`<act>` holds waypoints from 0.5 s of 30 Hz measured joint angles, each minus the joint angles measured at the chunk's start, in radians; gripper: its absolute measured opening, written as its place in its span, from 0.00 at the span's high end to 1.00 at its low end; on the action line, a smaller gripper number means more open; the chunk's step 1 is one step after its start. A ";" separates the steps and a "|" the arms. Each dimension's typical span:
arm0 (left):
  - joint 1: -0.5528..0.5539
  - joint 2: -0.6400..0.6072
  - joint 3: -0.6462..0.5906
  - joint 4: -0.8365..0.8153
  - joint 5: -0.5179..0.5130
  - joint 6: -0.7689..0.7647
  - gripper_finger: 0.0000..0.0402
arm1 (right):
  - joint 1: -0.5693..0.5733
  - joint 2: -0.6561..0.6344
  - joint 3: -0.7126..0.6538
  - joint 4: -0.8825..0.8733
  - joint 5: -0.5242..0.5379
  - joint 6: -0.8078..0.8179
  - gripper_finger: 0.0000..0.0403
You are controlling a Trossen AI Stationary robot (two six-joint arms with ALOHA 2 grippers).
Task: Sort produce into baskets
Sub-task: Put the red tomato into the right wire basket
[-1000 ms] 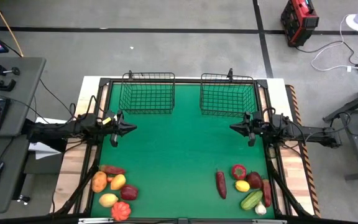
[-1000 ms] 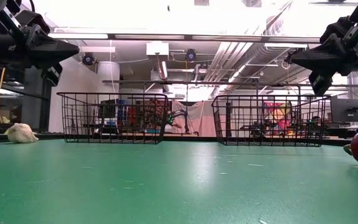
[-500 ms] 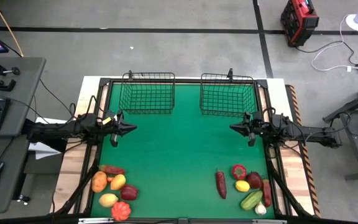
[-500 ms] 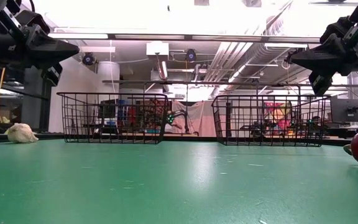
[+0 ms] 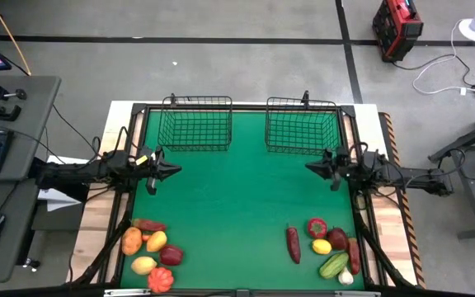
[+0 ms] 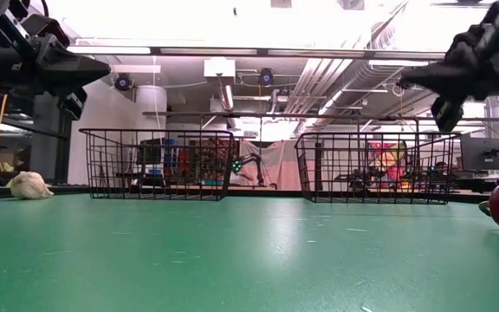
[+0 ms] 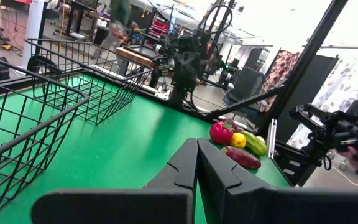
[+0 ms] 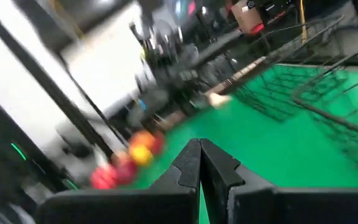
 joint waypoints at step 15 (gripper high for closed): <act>0.000 0.000 0.000 -0.001 0.000 0.000 1.00 | 0.022 0.122 0.210 0.305 0.116 0.276 0.96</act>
